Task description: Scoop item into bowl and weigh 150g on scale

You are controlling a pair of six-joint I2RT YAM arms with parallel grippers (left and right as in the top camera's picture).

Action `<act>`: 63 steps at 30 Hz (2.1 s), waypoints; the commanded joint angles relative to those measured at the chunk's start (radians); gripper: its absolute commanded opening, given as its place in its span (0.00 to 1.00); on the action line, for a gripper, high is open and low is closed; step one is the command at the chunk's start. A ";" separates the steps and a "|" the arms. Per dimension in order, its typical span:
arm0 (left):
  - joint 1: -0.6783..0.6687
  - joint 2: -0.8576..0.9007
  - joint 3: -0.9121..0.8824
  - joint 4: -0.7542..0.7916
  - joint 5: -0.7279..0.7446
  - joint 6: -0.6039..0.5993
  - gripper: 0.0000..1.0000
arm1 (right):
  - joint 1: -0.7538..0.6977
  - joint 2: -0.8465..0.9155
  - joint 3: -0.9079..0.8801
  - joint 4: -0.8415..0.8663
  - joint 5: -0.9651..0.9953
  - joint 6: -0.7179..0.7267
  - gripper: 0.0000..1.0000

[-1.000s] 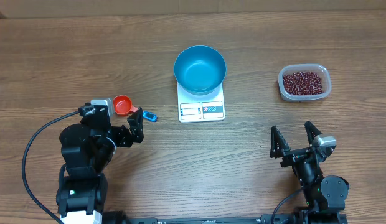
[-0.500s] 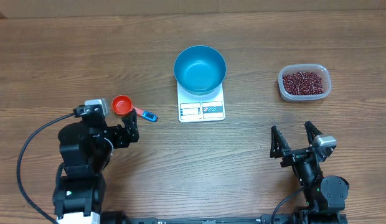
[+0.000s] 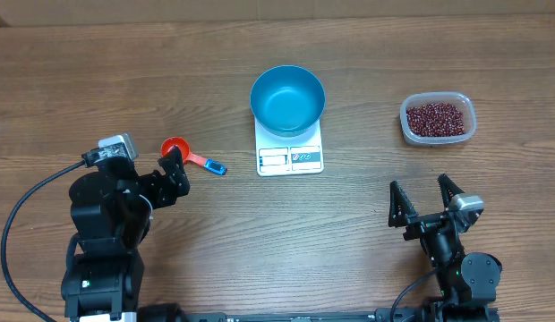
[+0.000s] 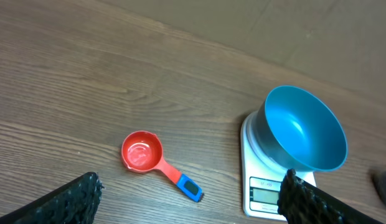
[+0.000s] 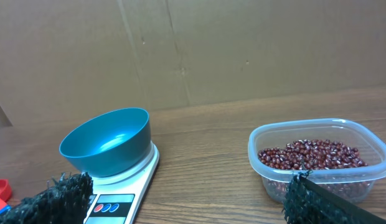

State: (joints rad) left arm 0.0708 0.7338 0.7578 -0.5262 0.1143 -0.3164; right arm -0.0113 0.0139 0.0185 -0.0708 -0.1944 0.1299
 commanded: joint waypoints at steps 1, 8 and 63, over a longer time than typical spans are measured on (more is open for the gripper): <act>-0.006 0.016 0.033 -0.002 -0.018 -0.033 0.93 | 0.005 -0.011 -0.010 0.005 0.011 -0.003 1.00; -0.006 0.079 0.048 -0.027 -0.021 -0.058 0.93 | 0.005 -0.011 -0.010 0.005 0.011 -0.003 1.00; -0.006 0.352 0.227 -0.189 -0.089 -0.186 1.00 | 0.005 -0.011 -0.010 0.005 0.011 -0.003 1.00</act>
State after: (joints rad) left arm 0.0708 1.0832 0.9531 -0.7151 0.0395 -0.4740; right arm -0.0116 0.0139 0.0185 -0.0708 -0.1940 0.1299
